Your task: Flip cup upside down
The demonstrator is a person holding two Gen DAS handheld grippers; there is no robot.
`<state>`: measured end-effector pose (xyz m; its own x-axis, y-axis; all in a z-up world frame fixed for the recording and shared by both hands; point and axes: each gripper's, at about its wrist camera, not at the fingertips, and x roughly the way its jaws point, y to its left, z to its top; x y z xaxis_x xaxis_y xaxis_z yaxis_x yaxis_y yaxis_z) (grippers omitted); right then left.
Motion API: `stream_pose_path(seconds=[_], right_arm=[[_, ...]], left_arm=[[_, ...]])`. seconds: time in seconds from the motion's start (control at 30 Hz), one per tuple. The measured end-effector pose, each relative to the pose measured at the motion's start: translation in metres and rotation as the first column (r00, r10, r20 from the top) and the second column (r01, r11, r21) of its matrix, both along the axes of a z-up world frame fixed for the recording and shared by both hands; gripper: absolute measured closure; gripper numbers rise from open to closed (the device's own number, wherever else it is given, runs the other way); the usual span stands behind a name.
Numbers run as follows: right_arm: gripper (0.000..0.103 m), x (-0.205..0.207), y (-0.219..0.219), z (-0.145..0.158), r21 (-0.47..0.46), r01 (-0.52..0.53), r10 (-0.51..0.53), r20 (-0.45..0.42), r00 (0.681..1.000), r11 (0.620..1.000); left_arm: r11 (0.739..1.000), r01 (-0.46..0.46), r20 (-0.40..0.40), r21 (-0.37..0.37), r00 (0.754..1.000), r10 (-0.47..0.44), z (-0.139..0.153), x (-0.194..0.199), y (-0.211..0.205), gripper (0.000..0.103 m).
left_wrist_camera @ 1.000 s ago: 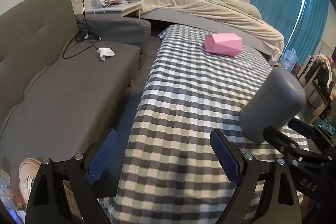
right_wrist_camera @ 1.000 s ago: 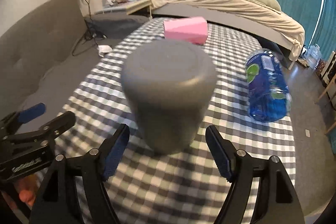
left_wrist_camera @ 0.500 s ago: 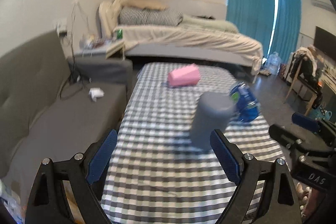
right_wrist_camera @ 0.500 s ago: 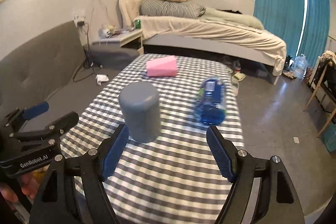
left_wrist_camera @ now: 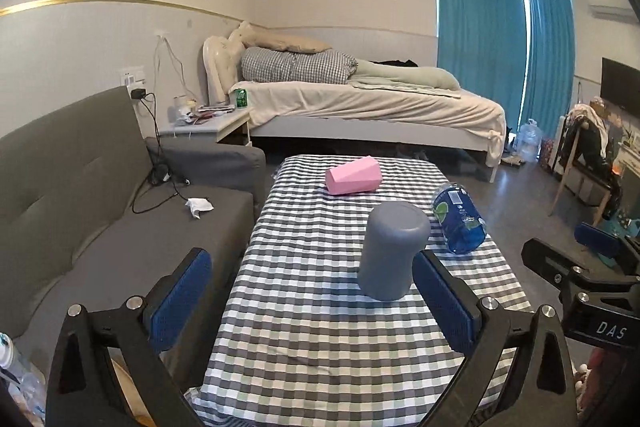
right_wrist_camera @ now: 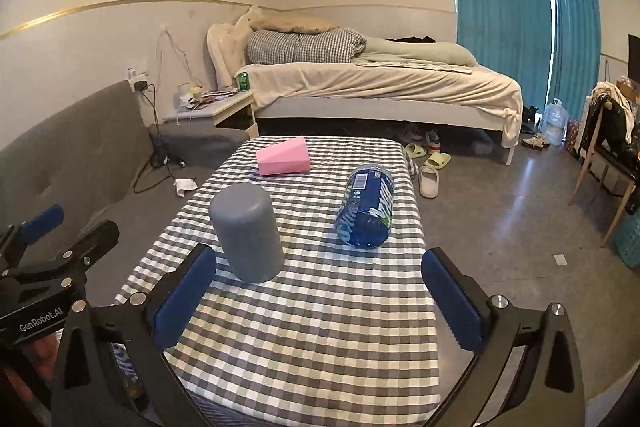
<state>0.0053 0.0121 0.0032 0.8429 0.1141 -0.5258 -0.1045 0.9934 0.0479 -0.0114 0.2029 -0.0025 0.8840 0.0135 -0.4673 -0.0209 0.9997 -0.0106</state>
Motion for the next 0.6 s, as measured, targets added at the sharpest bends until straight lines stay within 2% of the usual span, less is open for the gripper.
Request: stream_pose_path(seconds=[0.3,0.6], right_arm=[[0.000,0.006,0.008,-0.003,-0.006,-0.012,0.012,-0.003,1.000,1.000],[0.000,0.010,0.005,-0.007,0.002,-0.007,0.007,-0.013,1.000,1.000]], left_arm=[[1.000,0.002,-0.027,0.011,1.000,-0.002,-0.009,0.003,-0.001,0.000],[1.000,0.012,-0.020,0.021,1.000,-0.012,-0.011,0.004,-0.004,0.000]])
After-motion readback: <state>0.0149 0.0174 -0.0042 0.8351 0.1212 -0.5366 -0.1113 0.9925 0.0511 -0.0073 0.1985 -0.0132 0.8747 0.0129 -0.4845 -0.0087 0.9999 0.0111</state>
